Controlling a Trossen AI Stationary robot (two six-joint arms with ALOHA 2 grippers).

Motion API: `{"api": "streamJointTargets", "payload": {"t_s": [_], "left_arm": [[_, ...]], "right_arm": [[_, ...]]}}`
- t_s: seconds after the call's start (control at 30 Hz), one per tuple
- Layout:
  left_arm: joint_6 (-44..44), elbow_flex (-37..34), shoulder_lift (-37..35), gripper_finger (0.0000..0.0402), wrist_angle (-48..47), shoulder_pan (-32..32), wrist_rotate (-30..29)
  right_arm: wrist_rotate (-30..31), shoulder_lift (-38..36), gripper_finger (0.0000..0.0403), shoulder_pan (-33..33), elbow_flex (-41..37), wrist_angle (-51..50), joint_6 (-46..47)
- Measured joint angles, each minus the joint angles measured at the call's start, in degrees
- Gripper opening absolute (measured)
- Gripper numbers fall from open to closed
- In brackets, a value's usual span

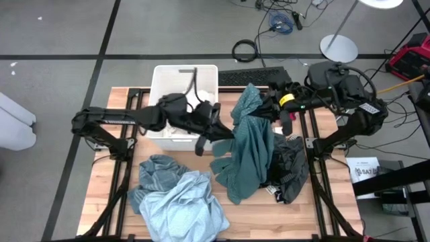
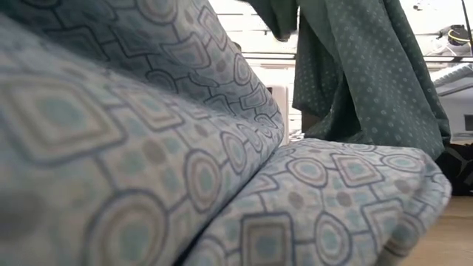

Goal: Sort clothes
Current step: Put the green shirt into the white laundry bin

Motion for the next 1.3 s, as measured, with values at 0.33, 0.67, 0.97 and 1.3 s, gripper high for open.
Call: {"api": "streamJointTargets", "payload": {"t_s": [0.33, 0.67, 0.97, 1.3], "left_arm": [[1.62, 1.78, -10.97, 0.0002, -0.6, 3.43, 11.41], [1.55, 1.92, -20.54, 0.0001, -12.58, 5.68, 9.54], [1.65, 1.94, -26.75, 0.0, -24.85, 7.62, 3.2], [1.95, 1.94, -29.44, 0.0, -35.17, 7.89, -9.24]], "right_arm": [[0.05, -1.24, 0.0009, 0.0, 0.02, -12.33, 3.27], [0.06, 4.05, 0.0084, -0.09, 0.02, -12.44, 1.24], [2.06, 10.53, 0.0214, -2.12, 0.01, -31.47, -0.22], [-0.8, 11.3, 0.0214, -2.58, -19.09, -12.78, -6.09]]}}
